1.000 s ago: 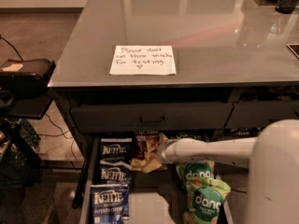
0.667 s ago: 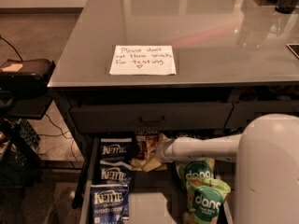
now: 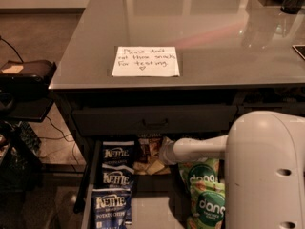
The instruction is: Pick brown chip bag from middle drawer and place on counter
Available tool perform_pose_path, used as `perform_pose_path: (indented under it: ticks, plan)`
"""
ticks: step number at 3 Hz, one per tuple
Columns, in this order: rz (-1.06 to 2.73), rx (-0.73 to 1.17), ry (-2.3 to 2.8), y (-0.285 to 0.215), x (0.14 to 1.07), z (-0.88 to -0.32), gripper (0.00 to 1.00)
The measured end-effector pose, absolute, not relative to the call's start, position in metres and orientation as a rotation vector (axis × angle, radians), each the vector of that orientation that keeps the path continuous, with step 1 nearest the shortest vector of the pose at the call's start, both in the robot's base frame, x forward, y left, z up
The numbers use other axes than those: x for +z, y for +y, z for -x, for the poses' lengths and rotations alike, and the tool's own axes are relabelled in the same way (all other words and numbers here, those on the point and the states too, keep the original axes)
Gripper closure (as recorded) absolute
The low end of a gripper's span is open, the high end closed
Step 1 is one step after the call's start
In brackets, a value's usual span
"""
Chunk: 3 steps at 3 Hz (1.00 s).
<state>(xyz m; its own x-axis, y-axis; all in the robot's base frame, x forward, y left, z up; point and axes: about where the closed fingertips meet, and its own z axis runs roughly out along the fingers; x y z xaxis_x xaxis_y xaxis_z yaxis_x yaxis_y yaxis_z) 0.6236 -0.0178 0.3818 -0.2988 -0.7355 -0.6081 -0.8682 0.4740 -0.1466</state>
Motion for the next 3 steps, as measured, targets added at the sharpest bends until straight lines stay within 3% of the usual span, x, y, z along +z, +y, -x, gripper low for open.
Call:
perform_pose_path:
  ticks: [1,3]
  plan:
    - [1.332,0.265,2.127,-0.0204,0.3724,-0.6218,0.01]
    - [1.332,0.245,2.149,-0.0243,0.3659,-0.6243,0.43]
